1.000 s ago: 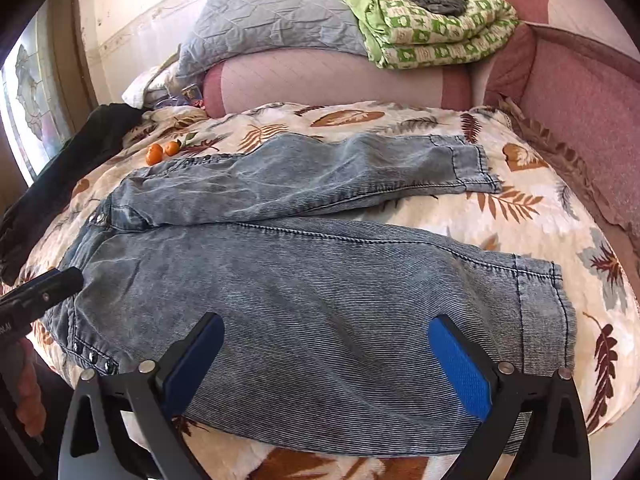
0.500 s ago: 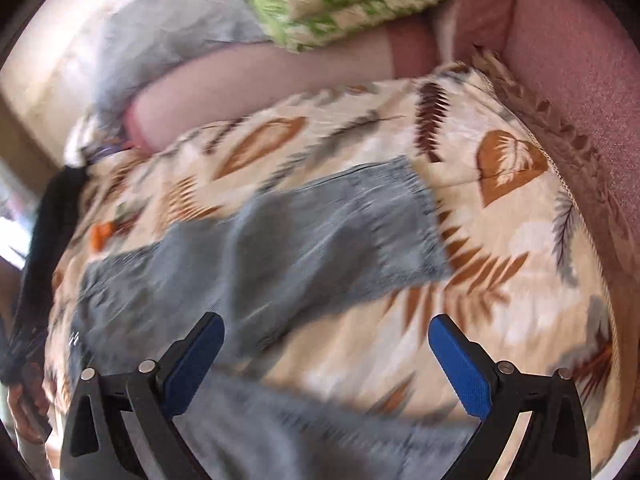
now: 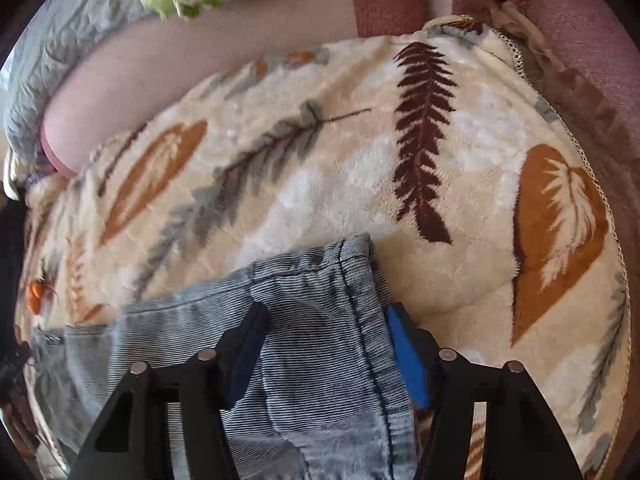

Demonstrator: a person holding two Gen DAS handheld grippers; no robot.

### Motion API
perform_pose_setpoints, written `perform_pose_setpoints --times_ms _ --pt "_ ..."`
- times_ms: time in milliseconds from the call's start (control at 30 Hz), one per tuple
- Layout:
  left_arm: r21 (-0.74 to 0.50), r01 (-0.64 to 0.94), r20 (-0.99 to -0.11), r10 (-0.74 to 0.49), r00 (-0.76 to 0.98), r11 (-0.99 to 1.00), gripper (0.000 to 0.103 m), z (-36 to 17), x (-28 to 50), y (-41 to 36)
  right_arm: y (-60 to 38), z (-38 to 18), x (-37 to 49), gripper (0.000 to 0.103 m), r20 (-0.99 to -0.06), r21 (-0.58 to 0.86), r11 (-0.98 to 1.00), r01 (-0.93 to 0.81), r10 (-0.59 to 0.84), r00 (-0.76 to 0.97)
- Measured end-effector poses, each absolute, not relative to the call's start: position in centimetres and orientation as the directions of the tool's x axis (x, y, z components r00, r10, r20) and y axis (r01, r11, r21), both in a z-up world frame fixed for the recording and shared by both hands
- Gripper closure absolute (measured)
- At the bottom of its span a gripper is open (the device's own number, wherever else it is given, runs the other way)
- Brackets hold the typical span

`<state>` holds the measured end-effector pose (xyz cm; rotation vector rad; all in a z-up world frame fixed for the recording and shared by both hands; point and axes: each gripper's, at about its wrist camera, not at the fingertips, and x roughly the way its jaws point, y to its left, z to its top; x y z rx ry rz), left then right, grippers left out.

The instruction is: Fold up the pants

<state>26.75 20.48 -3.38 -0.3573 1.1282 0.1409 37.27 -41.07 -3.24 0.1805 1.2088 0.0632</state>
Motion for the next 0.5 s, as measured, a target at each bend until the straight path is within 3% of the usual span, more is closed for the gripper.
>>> perform_pose_setpoints --times_ms 33,67,133,200,400,467,500 --pt "-0.153 -0.297 -0.908 -0.015 0.419 0.942 0.06 -3.6 26.8 20.2 -41.3 -3.2 37.3 0.056 -0.922 0.16 0.986 0.056 0.129 0.364" --pt "-0.103 -0.298 -0.908 0.033 0.418 0.949 0.067 -3.6 26.9 19.9 -41.6 -3.1 37.3 0.066 -0.924 0.147 0.987 0.07 0.111 0.367" --pt "-0.068 -0.274 -0.907 0.055 0.417 0.959 0.1 -3.4 27.2 19.4 -42.2 -3.0 37.2 0.077 -0.918 0.167 0.983 0.081 0.125 0.375" --pt "-0.061 -0.267 -0.915 0.054 0.4 0.962 0.1 -3.3 27.4 19.1 -42.1 -2.7 37.0 0.085 -0.914 0.165 0.984 0.063 0.128 0.385" --pt "-0.018 -0.285 -0.909 0.103 0.405 0.958 0.098 -2.9 27.4 18.9 -42.2 -1.3 35.9 0.084 -0.906 0.122 0.991 0.056 0.088 0.414" --pt "-0.049 -0.289 -0.911 0.076 0.406 0.956 0.098 -3.3 27.3 19.3 -42.5 -1.6 35.8 0.074 -0.92 0.116 0.99 0.074 0.079 0.383" --pt "-0.058 -0.289 -0.909 0.069 0.411 0.956 0.094 -3.1 27.2 19.4 -42.8 -1.3 35.2 0.06 -0.919 0.117 0.99 0.079 0.078 0.386"
